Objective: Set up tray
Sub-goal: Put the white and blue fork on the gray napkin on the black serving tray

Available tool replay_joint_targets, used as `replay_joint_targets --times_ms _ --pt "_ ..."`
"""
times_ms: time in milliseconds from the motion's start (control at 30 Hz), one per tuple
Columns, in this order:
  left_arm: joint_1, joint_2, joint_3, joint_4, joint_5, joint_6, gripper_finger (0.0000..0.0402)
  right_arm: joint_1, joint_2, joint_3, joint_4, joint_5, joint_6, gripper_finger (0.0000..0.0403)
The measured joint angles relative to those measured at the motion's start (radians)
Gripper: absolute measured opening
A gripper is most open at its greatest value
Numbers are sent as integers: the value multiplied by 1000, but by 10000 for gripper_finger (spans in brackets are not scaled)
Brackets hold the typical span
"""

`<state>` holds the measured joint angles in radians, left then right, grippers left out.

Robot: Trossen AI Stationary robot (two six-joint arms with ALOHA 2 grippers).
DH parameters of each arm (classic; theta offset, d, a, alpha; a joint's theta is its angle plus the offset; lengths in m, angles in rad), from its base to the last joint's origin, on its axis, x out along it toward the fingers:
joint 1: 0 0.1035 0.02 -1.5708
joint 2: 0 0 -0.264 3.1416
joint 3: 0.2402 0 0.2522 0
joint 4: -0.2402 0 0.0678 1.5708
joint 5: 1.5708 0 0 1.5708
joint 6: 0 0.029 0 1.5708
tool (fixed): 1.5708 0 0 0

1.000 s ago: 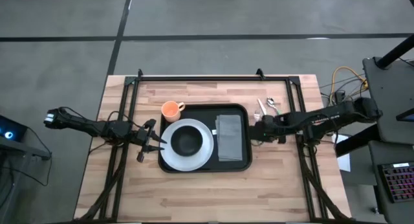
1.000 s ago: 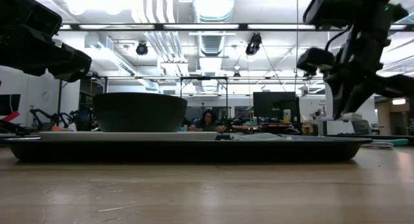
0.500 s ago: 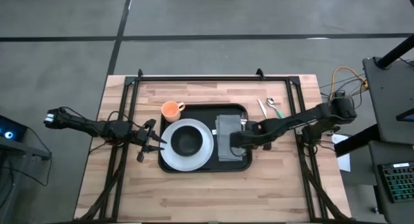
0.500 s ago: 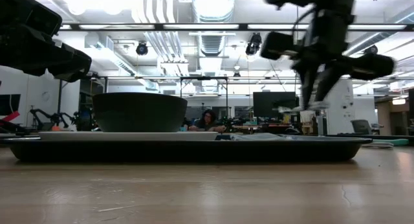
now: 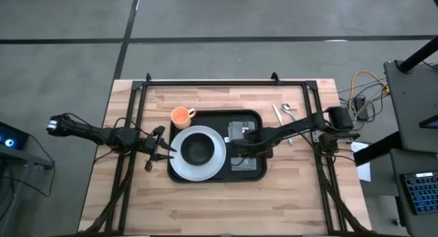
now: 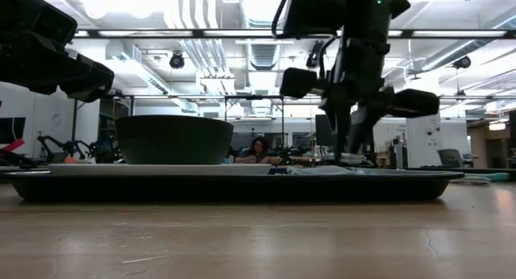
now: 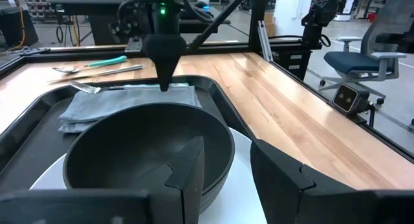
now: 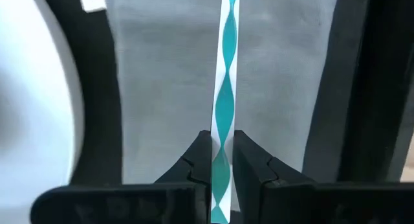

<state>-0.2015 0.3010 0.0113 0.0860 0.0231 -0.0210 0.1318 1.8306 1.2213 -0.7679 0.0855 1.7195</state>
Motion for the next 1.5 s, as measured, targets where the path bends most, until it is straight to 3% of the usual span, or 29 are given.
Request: replay_joint_targets --times_ms 267,967,1500 --pt "0 0 0 0 0 0 109 -1 33 0 78 -7 -11 24" --pt "0 0 0 0 0 0 109 -1 35 -18 80 20 -21 24" --pt "0 0 0 0 0 0 109 -2 34 -116 221 -10 -18 24"
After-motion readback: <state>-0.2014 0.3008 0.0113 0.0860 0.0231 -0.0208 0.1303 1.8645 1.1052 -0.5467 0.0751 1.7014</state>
